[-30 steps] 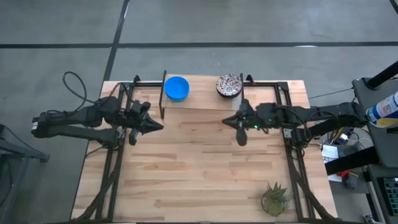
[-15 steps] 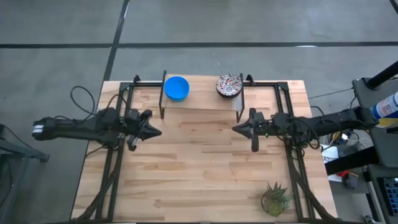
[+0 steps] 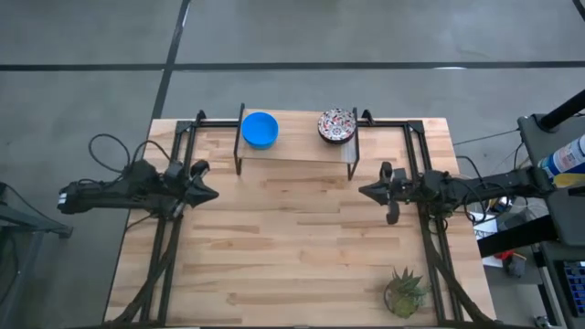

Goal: Pick & Place Mini bowls
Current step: Return to Home Position

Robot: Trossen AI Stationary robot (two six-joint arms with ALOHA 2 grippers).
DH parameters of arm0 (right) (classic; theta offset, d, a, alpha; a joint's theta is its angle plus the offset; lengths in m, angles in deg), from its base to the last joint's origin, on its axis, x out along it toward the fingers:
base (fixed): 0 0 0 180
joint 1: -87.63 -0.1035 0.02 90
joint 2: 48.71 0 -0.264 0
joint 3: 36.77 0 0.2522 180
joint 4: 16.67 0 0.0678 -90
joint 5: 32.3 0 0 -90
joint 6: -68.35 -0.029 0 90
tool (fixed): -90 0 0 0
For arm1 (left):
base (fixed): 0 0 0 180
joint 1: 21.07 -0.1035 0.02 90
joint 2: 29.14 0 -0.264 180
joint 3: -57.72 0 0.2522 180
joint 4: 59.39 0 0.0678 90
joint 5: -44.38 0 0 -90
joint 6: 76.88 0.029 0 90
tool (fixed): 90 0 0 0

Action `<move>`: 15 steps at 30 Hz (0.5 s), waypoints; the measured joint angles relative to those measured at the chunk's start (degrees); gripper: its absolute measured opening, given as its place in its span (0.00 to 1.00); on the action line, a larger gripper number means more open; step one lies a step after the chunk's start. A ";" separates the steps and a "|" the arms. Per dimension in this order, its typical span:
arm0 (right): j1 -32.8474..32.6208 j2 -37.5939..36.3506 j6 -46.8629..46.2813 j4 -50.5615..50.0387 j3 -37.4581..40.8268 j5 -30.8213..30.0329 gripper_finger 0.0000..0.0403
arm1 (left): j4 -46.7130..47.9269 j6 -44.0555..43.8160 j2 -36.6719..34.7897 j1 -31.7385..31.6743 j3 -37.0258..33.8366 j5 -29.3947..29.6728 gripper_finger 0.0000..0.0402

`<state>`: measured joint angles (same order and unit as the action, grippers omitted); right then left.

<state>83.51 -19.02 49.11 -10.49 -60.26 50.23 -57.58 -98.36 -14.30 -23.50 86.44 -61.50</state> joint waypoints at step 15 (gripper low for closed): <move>0.04 -16.43 1.70 1.16 9.25 -2.09 0.02 | 2.45 0.93 -12.23 -0.02 -5.76 0.28 0.00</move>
<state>83.55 -35.44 50.81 -9.33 -51.00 48.13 -55.12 -97.44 -26.53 -23.53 80.68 -61.22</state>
